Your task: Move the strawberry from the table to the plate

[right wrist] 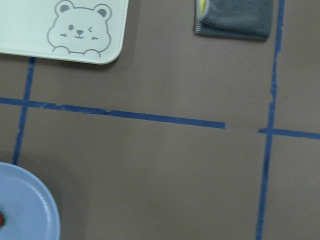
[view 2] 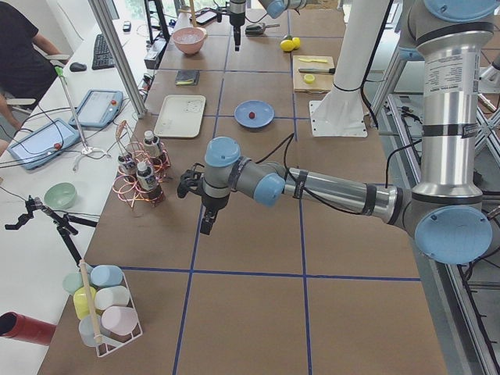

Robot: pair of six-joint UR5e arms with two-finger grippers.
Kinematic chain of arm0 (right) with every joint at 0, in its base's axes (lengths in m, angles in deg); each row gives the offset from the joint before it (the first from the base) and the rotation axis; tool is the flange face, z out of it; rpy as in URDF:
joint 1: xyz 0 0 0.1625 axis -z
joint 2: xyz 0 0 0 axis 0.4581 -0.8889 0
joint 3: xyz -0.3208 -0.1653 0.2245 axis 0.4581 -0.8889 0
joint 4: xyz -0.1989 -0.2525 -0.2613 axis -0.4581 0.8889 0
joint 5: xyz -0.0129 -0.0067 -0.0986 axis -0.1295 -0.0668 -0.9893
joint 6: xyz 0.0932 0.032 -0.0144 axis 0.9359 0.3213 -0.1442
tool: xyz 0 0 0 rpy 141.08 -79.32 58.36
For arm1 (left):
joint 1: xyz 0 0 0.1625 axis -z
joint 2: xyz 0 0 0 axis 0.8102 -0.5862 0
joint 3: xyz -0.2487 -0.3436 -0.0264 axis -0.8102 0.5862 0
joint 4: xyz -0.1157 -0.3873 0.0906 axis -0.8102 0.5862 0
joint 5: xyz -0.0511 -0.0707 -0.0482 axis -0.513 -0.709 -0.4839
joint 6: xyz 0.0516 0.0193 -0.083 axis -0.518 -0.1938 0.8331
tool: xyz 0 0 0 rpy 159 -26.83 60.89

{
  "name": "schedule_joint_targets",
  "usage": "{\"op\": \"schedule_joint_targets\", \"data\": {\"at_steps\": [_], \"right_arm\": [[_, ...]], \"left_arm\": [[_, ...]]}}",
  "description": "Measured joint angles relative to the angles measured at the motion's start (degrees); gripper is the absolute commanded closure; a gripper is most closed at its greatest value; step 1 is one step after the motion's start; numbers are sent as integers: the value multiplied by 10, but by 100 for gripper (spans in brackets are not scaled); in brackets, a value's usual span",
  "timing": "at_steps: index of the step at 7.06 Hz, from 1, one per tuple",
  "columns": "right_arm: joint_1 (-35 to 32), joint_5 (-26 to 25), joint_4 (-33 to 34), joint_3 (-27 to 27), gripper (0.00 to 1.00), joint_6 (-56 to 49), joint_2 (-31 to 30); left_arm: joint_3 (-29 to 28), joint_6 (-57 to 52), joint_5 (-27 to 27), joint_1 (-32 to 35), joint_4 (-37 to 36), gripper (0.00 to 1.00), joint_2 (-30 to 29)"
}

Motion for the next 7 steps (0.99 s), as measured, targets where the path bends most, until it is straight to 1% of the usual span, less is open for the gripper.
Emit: {"op": "schedule_joint_targets", "data": {"at_steps": [1,3,5,6,7], "right_arm": [[-51,36,0,-12,0,-82,-34],[-145,94,0,-60,0,-236,-86],[-229,135,-1,-146,0,-357,-112],[-266,147,-11,-194,0,-411,-121],[-298,152,-33,-231,0,-452,-135]], "left_arm": [[-6,-36,-4,16,-36,0,-4],[-16,-58,-18,28,-79,0,-9],[-32,-60,-53,35,-97,0,-2],[-36,-58,-59,35,-99,0,0],[-38,-57,-63,36,-99,0,1]]}}
